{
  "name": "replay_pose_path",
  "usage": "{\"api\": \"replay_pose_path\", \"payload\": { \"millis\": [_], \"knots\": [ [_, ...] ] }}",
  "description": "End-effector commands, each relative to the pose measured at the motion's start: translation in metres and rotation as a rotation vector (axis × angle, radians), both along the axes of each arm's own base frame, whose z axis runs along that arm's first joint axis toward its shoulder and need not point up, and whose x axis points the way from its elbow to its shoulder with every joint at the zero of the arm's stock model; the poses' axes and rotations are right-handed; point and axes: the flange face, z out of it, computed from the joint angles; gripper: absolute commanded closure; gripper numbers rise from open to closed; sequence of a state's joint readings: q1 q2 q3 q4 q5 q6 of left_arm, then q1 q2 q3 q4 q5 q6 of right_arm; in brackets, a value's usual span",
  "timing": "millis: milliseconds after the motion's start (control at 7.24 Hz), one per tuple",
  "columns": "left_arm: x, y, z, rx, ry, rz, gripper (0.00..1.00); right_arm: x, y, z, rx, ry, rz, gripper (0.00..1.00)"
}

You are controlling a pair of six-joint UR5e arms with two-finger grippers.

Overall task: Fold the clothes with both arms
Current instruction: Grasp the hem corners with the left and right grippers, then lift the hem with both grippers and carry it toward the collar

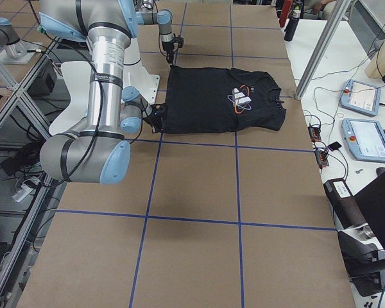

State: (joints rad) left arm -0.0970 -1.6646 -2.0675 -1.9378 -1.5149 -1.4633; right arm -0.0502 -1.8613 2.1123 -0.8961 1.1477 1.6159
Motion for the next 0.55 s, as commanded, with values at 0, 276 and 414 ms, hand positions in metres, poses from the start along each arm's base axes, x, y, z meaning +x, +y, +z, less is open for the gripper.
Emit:
{"api": "replay_pose_path", "payload": {
  "millis": [0, 276, 414],
  "knots": [
    [-0.026, -0.017, -0.028, 0.054, 0.044, 0.003, 1.0, 0.02, -0.021, -0.039, -0.002, -0.072, 0.04, 1.0],
    [-0.064, -0.062, -0.055, 0.12, 0.063, 0.036, 1.0, 0.07, -0.083, -0.07, -0.109, -0.095, 0.037, 1.0],
    [-0.085, -0.084, -0.08, 0.141, 0.071, 0.051, 1.0, 0.09, -0.108, -0.085, -0.107, -0.124, 0.016, 1.0]
  ]
}}
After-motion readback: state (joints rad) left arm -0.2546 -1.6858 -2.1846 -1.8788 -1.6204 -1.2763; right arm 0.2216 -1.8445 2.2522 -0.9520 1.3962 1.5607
